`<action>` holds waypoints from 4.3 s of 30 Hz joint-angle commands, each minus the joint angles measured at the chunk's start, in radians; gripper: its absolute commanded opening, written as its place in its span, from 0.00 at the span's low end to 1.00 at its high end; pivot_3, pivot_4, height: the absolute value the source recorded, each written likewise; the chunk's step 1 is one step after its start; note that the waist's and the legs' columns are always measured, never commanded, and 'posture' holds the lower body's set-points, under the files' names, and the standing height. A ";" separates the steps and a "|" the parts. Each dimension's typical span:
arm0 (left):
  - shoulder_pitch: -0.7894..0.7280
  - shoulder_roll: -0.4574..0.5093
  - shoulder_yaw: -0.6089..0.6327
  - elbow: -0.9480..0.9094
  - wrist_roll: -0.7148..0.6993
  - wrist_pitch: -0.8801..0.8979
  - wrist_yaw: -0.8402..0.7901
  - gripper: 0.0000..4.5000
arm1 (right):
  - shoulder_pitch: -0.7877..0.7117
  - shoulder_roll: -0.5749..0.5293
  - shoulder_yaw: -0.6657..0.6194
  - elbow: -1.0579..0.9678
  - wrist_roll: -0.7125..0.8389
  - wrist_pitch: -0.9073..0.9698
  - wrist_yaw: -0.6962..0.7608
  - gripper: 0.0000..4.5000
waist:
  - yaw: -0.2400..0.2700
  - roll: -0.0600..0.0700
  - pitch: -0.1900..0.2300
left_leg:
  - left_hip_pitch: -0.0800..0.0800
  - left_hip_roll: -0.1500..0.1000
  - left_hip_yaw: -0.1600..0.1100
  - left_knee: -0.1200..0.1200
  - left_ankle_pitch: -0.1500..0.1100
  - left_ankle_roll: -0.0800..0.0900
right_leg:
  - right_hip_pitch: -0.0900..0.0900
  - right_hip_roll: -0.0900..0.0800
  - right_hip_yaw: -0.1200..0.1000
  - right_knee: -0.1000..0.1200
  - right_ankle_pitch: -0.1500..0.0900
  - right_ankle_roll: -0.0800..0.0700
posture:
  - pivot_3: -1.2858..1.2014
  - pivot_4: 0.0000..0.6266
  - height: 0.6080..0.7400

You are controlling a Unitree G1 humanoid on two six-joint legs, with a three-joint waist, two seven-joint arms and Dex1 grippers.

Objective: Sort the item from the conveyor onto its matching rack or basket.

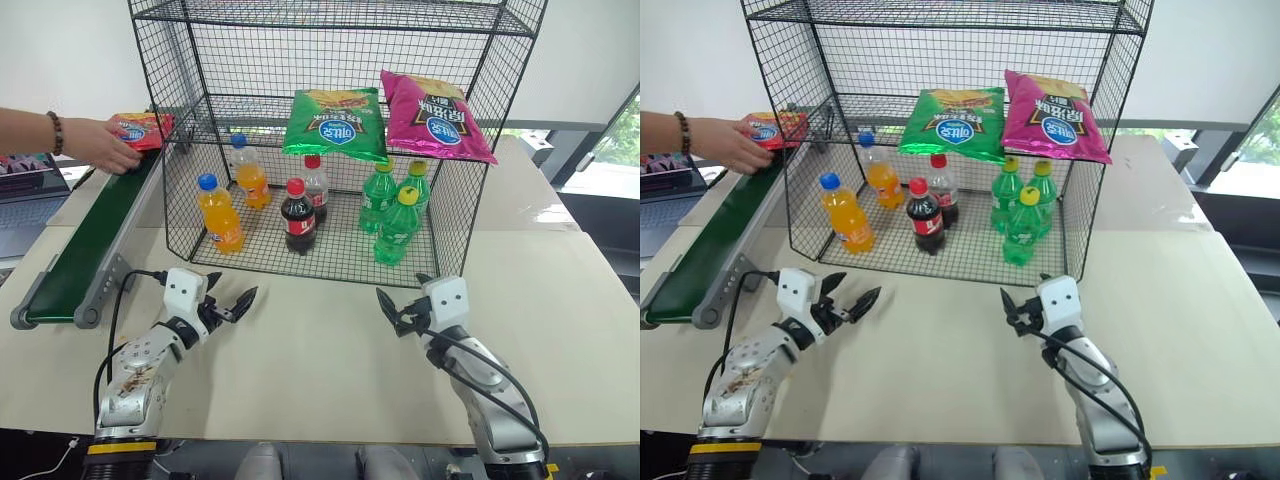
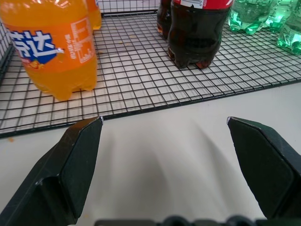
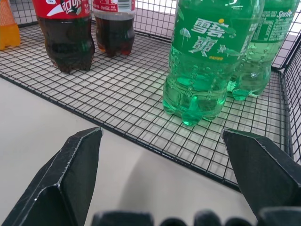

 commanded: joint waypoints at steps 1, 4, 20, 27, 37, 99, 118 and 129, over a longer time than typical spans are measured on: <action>0.009 0.027 0.055 -0.064 -0.055 0.014 -0.017 1.00 | -0.045 -0.012 0.010 -0.031 0.041 0.009 0.047 0.99 | -0.001 0.000 0.000 | 0.000 0.000 0.000 0.000 0.000 0.000 | 0.000 0.000 0.000 0.000 0.000 0.000 | 0.52 0.24 1.00; 0.040 0.032 0.130 -0.139 -0.158 0.085 -0.005 1.00 | -0.089 -0.033 0.010 -0.059 0.101 0.044 0.119 0.99 | -0.002 0.000 0.000 | 0.000 0.000 0.000 0.000 0.000 0.000 | 0.000 0.000 0.000 0.000 0.000 0.000 | 0.52 0.24 1.00; 0.246 0.021 0.758 -0.354 -1.287 0.296 0.727 1.00 | -0.588 -0.091 0.081 0.012 0.513 0.225 0.557 0.99 | -0.013 -0.006 0.002 | 0.001 0.001 -0.004 0.001 -0.001 0.001 | 0.003 0.000 -0.003 0.000 0.000 0.000 | 0.52 0.24 1.00; 0.321 0.030 0.837 -0.299 -1.472 0.213 0.861 1.00 | -0.681 -0.066 0.099 0.068 0.540 0.226 0.610 0.99 | 0.002 -0.006 0.002 | 0.001 0.001 -0.004 0.001 0.000 0.001 | 0.002 0.000 -0.004 0.000 0.000 -0.001 | 0.52 0.24 1.00; 0.336 0.007 0.784 -0.208 -1.551 0.204 0.851 1.00 | -0.705 -0.049 0.107 0.038 0.565 0.242 0.620 0.99 | 0.001 -0.006 0.002 | 0.001 0.001 -0.004 -0.001 0.000 -0.001 | 0.001 0.000 -0.005 0.000 0.000 -0.001 | 0.52 0.24 1.00; -0.304 0.188 0.387 -0.394 -1.633 0.294 0.796 0.01 | -0.650 -0.116 -0.053 -0.165 0.567 0.271 0.303 1.00 | 0.006 -0.007 0.005 | 0.000 0.000 -0.003 -0.010 0.004 -0.007 | -0.003 -0.001 -0.006 -0.004 -0.001 -0.003 | 0.52 0.24 1.00; -0.765 -0.099 0.240 0.265 -1.405 0.230 0.724 0.01 | -0.646 -0.159 -0.104 -0.298 0.514 0.296 0.064 1.00 | 0.017 -0.006 0.005 | -0.001 -0.002 -0.006 -0.009 0.007 -0.006 | -0.002 -0.002 -0.007 -0.004 0.000 -0.002 | 0.52 0.24 1.00; -0.868 -0.243 0.313 0.323 -1.251 0.101 0.797 0.01 | -0.658 -0.182 -0.043 -0.293 0.440 0.276 0.064 1.00 | 0.030 -0.006 0.005 | -0.002 -0.002 -0.006 -0.009 0.007 -0.006 | -0.002 -0.002 -0.007 -0.005 0.000 -0.001 | 0.52 0.24 1.00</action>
